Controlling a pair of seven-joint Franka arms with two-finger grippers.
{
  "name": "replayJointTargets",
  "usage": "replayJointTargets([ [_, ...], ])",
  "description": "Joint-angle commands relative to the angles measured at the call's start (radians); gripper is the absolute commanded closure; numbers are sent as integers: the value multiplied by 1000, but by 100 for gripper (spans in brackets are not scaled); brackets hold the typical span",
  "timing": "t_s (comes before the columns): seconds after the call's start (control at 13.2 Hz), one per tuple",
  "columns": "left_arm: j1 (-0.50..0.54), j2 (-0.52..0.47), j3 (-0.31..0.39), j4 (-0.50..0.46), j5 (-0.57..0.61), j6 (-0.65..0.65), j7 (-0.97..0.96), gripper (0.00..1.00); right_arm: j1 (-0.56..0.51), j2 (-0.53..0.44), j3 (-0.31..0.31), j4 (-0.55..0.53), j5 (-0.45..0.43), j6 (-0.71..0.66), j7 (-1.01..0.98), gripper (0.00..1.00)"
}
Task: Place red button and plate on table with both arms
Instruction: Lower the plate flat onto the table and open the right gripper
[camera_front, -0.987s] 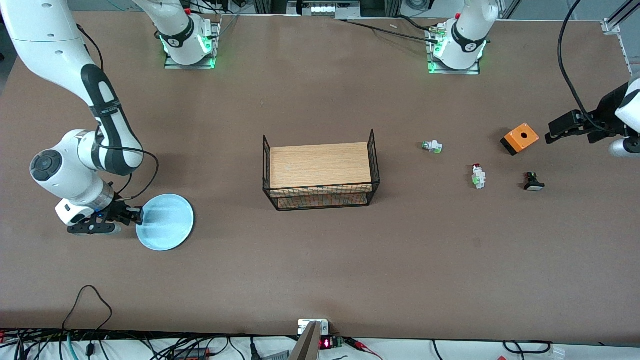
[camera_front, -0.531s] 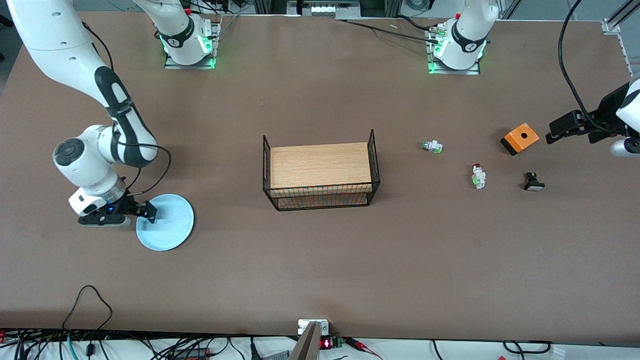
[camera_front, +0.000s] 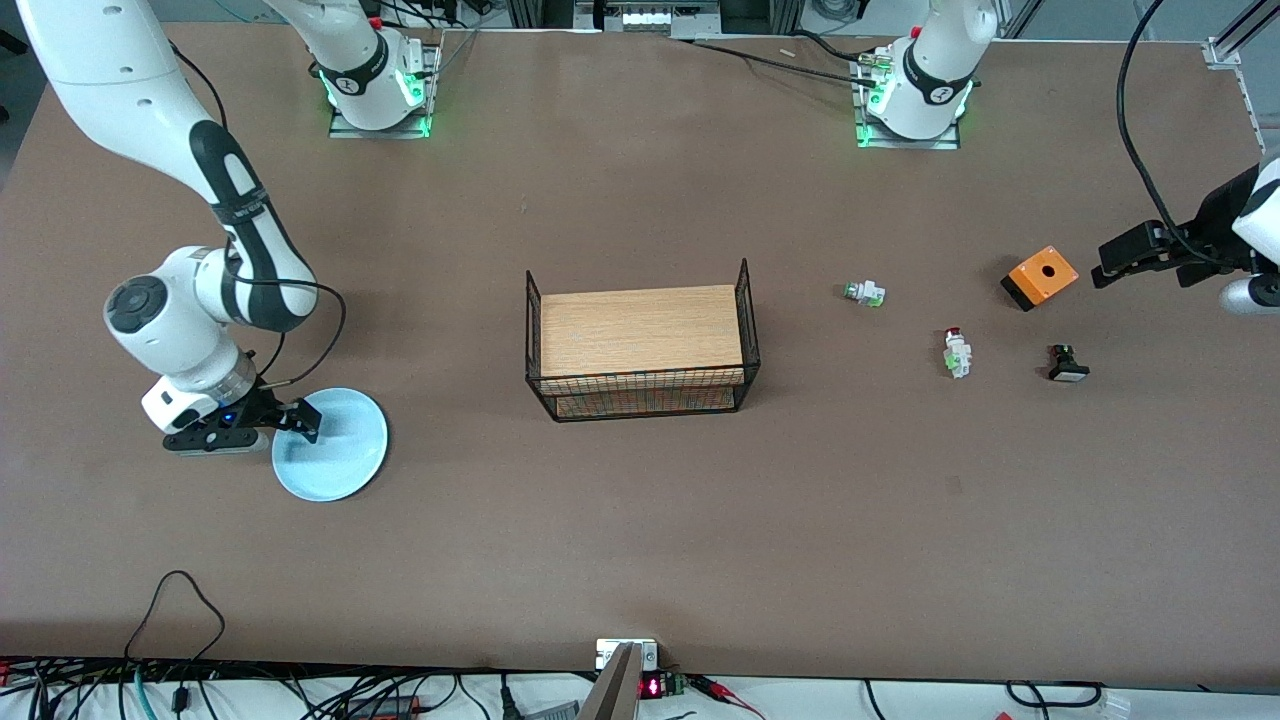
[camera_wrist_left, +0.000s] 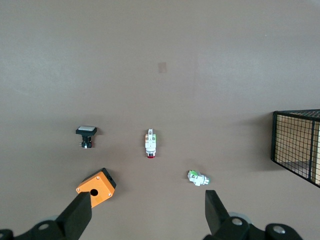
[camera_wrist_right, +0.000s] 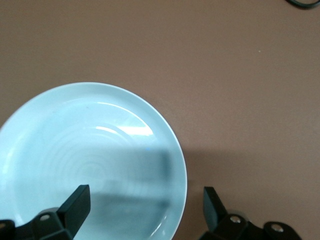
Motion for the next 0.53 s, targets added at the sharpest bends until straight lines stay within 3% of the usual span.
replayJointTargets([
  [0.0, 5, -8, -3, 6, 15, -1, 7, 0, 0, -47, 1, 124, 3, -264, -12, 0],
  [0.46, 4, -14, -8, 7, 14, -7, 4, 0, 0, -165, -5, 337, -124, -778, -11, 0],
])
